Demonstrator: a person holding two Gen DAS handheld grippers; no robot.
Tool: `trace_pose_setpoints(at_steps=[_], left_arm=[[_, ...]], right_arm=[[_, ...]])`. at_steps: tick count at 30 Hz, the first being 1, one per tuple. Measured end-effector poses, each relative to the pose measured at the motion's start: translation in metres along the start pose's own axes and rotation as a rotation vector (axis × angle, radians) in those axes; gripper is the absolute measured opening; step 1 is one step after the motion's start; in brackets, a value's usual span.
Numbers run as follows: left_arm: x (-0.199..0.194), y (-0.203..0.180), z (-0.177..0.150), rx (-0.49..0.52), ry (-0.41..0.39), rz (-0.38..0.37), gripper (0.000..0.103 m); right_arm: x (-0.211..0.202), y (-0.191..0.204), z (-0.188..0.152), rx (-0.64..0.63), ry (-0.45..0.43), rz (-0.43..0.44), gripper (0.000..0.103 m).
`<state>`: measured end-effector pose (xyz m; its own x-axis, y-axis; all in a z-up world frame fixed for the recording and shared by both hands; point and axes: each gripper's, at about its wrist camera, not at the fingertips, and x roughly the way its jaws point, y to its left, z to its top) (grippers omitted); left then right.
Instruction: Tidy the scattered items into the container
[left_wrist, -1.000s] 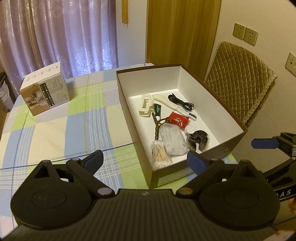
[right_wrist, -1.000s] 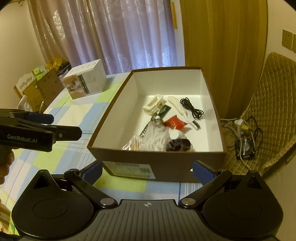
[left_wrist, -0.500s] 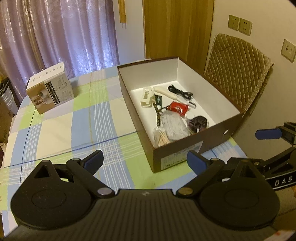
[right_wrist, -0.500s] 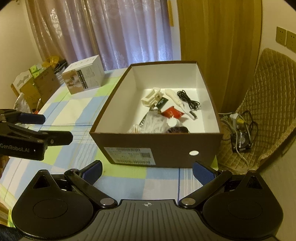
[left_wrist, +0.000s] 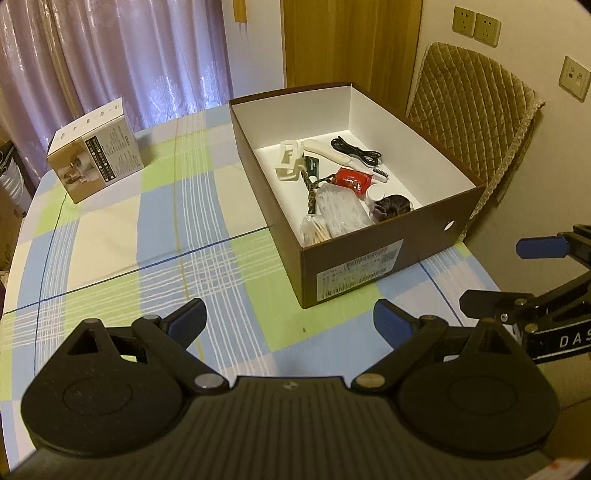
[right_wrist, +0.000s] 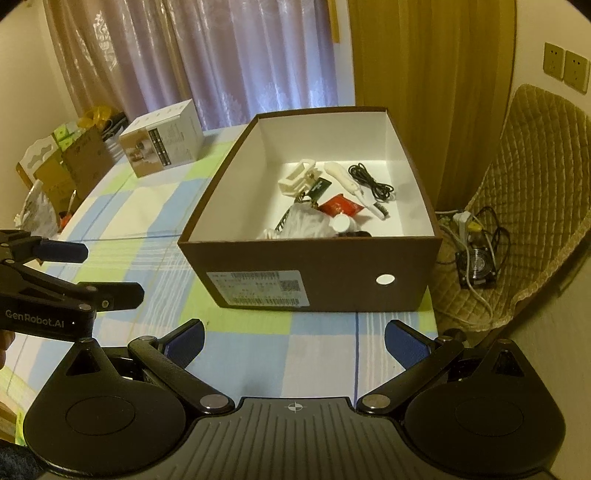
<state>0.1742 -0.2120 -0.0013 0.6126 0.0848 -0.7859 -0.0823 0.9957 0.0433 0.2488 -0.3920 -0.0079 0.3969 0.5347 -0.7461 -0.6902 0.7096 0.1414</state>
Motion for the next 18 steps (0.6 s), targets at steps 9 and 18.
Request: trace_pose_setpoints(at_steps=[9, 18], left_arm=[[0.006, -0.002, -0.008, 0.010, 0.035, 0.001, 0.095], [0.011, -0.005, -0.011, 0.013, 0.053, -0.005, 0.095]], right_arm=[[0.004, 0.000, -0.008, 0.014, 0.027, -0.005, 0.101], [0.006, -0.002, -0.013, 0.016, 0.054, -0.013, 0.101]])
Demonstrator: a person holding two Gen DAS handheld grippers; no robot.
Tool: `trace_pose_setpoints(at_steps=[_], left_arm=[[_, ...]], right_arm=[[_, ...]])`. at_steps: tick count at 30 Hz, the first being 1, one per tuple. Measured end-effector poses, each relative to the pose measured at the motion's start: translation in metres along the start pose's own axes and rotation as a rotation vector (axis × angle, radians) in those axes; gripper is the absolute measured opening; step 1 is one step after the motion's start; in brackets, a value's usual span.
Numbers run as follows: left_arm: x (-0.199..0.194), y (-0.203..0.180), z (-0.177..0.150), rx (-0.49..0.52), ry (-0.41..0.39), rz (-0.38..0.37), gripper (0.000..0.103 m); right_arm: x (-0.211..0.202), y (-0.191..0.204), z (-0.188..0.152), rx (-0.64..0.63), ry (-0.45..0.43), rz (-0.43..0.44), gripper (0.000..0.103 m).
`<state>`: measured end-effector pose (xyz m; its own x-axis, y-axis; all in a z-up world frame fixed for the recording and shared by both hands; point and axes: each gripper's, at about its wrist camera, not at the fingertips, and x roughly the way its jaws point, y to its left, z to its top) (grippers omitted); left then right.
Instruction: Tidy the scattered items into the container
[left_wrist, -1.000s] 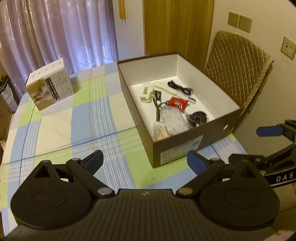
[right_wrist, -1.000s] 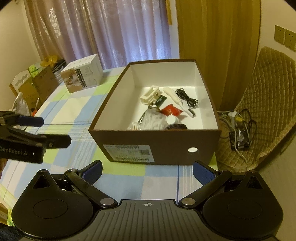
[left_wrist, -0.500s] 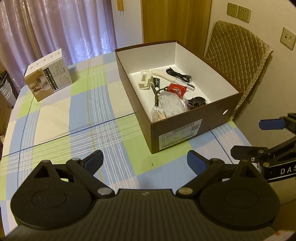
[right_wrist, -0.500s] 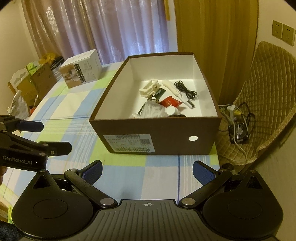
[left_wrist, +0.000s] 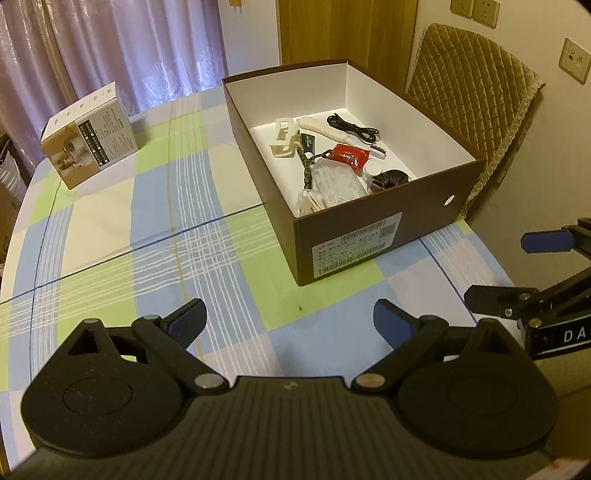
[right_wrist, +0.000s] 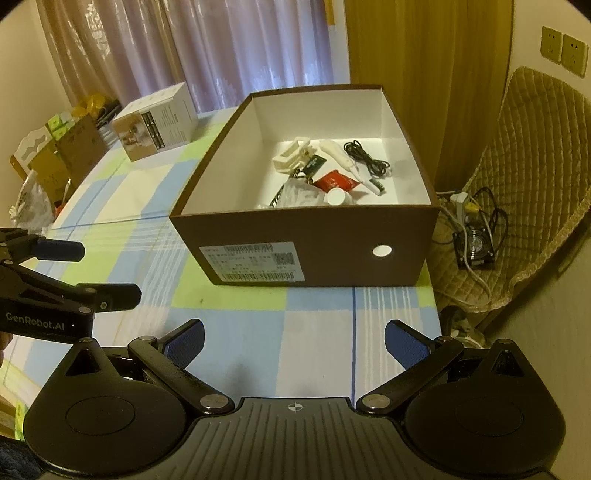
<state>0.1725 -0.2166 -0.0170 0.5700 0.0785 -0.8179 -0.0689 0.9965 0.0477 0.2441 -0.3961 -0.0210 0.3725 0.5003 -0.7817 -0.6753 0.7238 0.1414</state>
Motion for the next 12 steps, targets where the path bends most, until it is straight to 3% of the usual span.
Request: trace_pose_setpoints(at_steps=[12], left_arm=[[0.0017, -0.0045, 0.0025, 0.001, -0.005, 0.005, 0.096]], right_arm=[[0.0017, -0.0028, 0.0009, -0.008, 0.009, 0.001, 0.101]])
